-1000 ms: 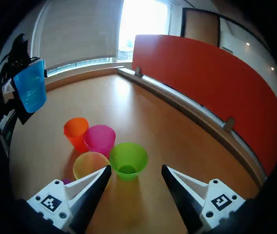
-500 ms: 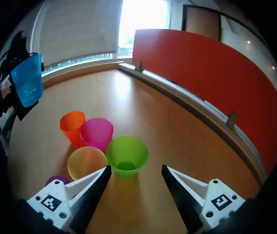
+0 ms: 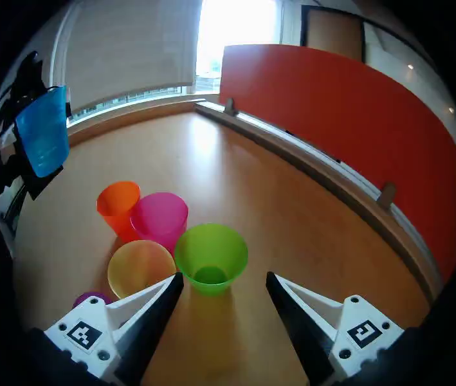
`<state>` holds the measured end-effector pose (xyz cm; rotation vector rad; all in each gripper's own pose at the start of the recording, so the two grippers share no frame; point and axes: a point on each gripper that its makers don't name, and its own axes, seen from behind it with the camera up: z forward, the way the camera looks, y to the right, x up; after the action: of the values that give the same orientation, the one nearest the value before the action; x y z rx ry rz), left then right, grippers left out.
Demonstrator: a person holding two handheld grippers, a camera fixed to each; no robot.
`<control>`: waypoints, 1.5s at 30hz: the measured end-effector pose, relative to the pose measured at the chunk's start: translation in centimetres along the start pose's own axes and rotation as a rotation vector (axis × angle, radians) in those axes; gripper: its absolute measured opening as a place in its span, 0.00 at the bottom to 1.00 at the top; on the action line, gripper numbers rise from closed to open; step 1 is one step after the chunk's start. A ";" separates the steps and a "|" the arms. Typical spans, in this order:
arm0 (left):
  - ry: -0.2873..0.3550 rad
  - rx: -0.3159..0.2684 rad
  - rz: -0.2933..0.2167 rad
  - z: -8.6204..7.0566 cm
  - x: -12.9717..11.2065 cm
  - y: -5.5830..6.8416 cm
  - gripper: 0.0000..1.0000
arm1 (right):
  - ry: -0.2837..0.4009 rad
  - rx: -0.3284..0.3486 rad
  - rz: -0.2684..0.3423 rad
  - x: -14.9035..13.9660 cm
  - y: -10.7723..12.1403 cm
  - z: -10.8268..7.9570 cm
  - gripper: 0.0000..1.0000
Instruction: Pour water
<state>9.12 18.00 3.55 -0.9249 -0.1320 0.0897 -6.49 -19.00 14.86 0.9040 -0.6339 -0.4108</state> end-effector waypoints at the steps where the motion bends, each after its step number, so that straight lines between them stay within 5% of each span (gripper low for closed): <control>1: 0.000 0.000 0.000 0.0 0.0 0.0 0.82 | 0.000 0.002 0.000 0.0 -0.1 0.1 1.00; 45: -0.007 0.017 -0.014 -0.9 -0.9 -0.9 0.82 | -0.028 0.045 -0.012 0.4 -1.8 4.5 1.00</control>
<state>8.41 16.61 3.63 -0.9066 -0.1441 0.0807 -9.29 -22.89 15.58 0.9463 -0.6660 -0.4218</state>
